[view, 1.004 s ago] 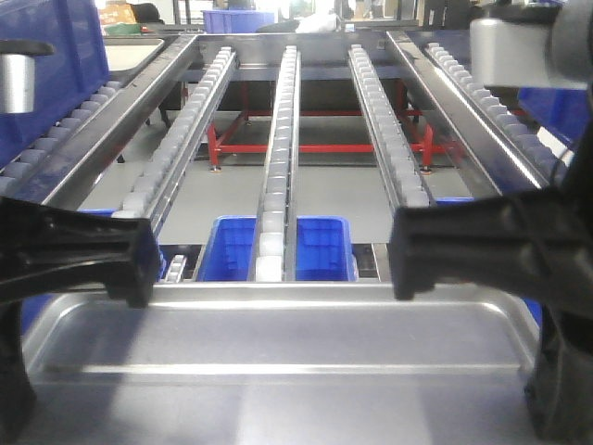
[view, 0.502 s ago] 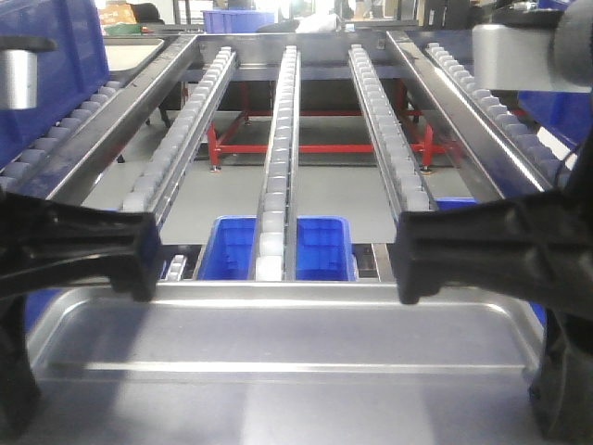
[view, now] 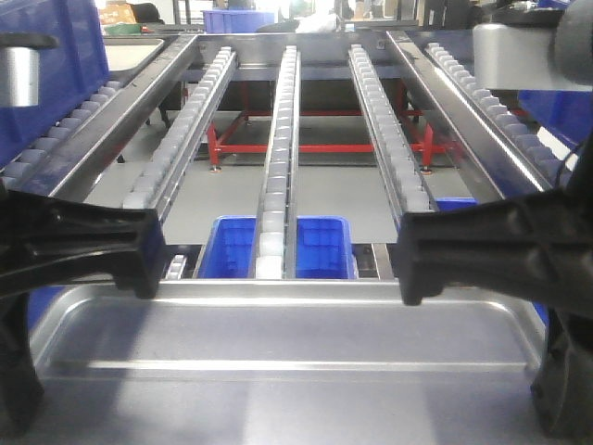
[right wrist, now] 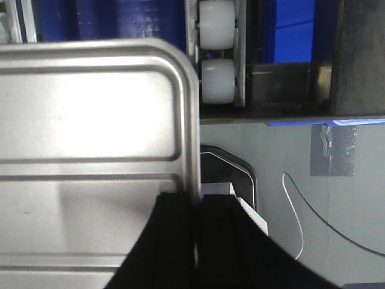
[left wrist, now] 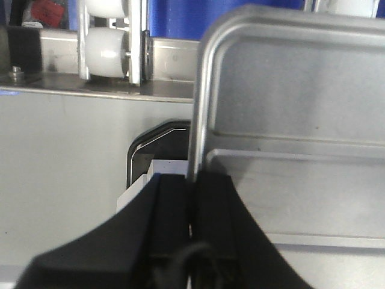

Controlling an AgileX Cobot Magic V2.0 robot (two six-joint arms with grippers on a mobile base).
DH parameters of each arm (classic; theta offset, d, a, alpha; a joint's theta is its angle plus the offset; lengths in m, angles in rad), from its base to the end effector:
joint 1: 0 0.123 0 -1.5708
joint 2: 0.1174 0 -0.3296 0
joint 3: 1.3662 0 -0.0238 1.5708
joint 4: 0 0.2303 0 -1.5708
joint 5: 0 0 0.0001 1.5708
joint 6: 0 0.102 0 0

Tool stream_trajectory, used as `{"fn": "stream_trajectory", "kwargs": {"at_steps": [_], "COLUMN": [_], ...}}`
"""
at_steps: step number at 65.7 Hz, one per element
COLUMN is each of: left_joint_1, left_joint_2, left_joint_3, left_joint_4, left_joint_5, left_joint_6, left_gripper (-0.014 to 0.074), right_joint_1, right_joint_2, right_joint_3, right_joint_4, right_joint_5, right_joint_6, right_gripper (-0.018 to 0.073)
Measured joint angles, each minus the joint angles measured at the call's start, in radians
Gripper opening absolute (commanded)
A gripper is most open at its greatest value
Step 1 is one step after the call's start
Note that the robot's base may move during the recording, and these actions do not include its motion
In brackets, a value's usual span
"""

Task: Grab silver tray and stack on right shelf
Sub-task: 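Lift the tray with both grippers and pull it back off the rollers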

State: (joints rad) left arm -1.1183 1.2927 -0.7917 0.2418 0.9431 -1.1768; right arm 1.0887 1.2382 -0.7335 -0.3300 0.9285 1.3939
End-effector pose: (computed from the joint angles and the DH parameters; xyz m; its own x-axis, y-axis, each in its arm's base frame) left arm 0.1010 -0.1624 0.2800 -0.9595 0.0466 -0.2779 0.0764 0.9923 -0.0974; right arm 0.1042 0.1421 0.2779 -0.9333 0.1514 -0.3256 0.1114 0.9841 0.1382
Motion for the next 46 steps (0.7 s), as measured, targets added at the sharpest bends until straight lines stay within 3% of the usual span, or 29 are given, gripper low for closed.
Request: {"fn": "stream_trajectory", "kwargs": {"at_steps": [46], "left_joint_1": [0.000], "left_joint_2": [0.000], "left_joint_3": [0.000], "left_joint_4": [0.000], "left_joint_5": [-0.002], "left_joint_6": [0.000], "left_gripper": [-0.0100], "right_joint_1": [0.000], "right_joint_2": [0.000], "right_joint_3": [0.000], "right_joint_4": [0.000], "right_joint_5": [0.002], "right_joint_6": [-0.001], "right_gripper": [0.0070]}}
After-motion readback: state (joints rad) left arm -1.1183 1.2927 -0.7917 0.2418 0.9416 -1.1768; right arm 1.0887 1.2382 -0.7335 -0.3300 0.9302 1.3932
